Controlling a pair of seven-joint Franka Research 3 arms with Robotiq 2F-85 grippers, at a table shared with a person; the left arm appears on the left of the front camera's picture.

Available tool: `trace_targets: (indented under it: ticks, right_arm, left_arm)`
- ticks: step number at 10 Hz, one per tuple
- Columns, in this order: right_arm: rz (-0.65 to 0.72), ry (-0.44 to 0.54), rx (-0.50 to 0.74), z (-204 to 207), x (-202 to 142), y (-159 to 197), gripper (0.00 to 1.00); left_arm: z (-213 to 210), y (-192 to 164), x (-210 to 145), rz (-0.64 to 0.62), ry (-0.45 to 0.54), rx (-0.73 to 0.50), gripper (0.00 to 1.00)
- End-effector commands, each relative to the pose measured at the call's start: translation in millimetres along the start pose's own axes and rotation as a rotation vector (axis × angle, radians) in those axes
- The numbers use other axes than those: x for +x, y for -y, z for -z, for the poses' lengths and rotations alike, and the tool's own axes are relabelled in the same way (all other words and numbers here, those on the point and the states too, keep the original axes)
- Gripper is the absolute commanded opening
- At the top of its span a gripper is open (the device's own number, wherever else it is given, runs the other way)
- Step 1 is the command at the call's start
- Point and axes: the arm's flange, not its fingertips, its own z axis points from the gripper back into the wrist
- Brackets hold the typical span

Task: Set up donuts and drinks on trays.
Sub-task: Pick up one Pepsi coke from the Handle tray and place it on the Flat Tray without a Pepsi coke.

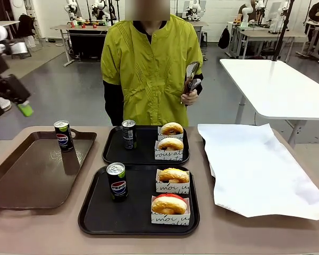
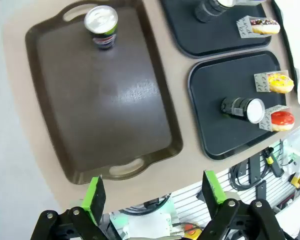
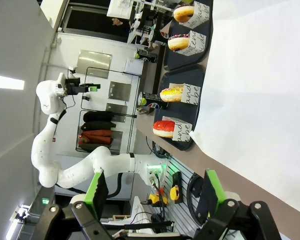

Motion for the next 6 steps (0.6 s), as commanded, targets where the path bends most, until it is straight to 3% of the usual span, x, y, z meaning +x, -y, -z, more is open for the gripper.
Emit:
trace_targets:
  ticks: [1,2,6]
  right_arm:
    - [-0.018,0.021,0.023,0.9,2.8,-0.2,1.0]
    - [-0.018,0.021,0.023,0.9,2.8,-0.2,1.0]
    - [-0.018,0.021,0.023,0.9,2.8,-0.2,1.0]
  left_arm:
    - [8.1,-10.3,-4.2,-0.008,0.045,0.001,1.0]
    - [0.0,0.0,0.0,0.0,0.0,0.0,1.0]
    - [0.0,0.0,0.0,0.0,0.0,0.0,1.0]
